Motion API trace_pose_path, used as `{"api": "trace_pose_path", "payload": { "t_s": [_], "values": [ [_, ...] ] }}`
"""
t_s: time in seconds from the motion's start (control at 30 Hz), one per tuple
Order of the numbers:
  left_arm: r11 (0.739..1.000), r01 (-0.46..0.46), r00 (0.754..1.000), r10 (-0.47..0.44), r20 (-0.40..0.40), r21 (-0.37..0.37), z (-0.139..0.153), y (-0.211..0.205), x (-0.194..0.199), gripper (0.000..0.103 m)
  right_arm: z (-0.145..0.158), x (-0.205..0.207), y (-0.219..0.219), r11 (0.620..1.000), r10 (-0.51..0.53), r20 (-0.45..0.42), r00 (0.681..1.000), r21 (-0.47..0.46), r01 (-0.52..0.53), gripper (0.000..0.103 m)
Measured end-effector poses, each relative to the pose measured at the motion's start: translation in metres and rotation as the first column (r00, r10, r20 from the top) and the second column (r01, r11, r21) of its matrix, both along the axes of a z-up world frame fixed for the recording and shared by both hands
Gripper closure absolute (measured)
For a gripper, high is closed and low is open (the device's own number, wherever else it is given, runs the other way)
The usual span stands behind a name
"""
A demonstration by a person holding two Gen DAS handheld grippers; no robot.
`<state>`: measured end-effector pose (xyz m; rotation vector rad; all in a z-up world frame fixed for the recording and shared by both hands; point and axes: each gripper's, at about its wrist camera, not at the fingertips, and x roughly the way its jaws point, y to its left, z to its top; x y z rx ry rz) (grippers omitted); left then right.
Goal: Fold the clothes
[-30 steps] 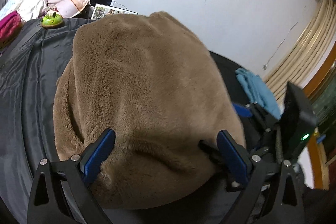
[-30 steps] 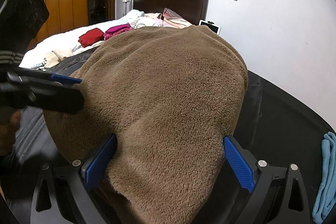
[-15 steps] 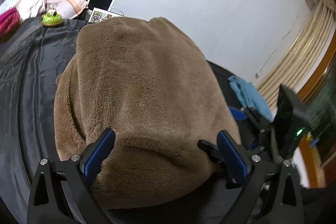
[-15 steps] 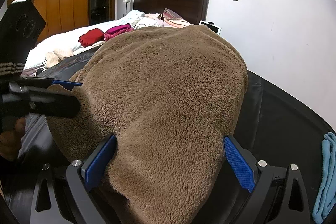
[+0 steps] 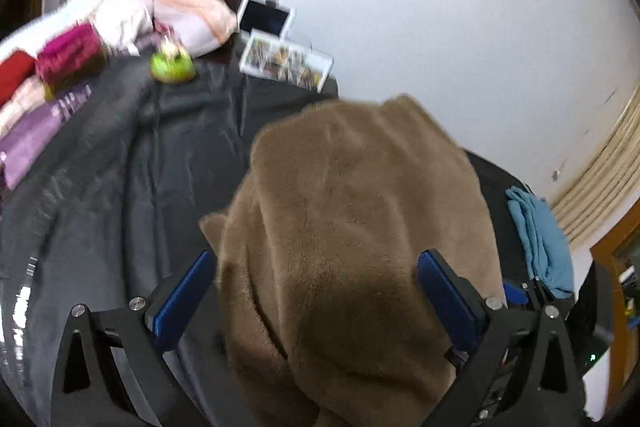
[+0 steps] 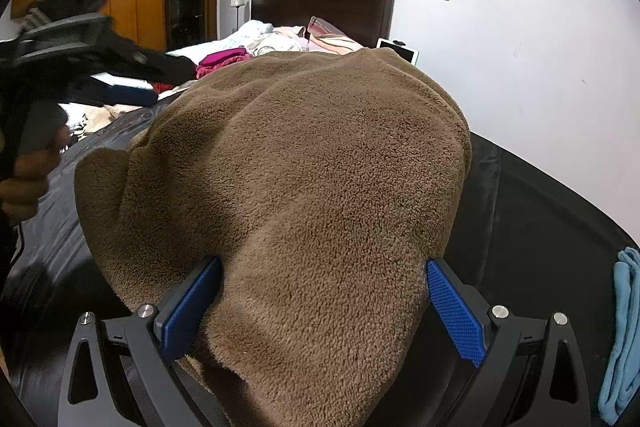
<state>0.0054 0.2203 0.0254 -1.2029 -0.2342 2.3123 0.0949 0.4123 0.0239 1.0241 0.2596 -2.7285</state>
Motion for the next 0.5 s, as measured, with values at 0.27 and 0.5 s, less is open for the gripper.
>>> {"api": "trace_pose_path", "payload": {
  "t_s": [0.27, 0.5],
  "values": [
    [0.998, 0.048, 0.992, -0.051, 0.117, 0.029, -0.027, 0.009, -0.021, 0.001, 0.0, -0.004, 0.001, 1.0, 0.001, 0.002, 1.0, -0.008, -0.001, 0.001],
    [0.993, 0.108, 0.974, -0.115, 0.195, 0.044, -0.039, 0.011, -0.038, 0.001, 0.001, -0.004, 0.002, 1.0, 0.001, 0.002, 1.0, -0.012, -0.001, 0.001]
  ]
}}
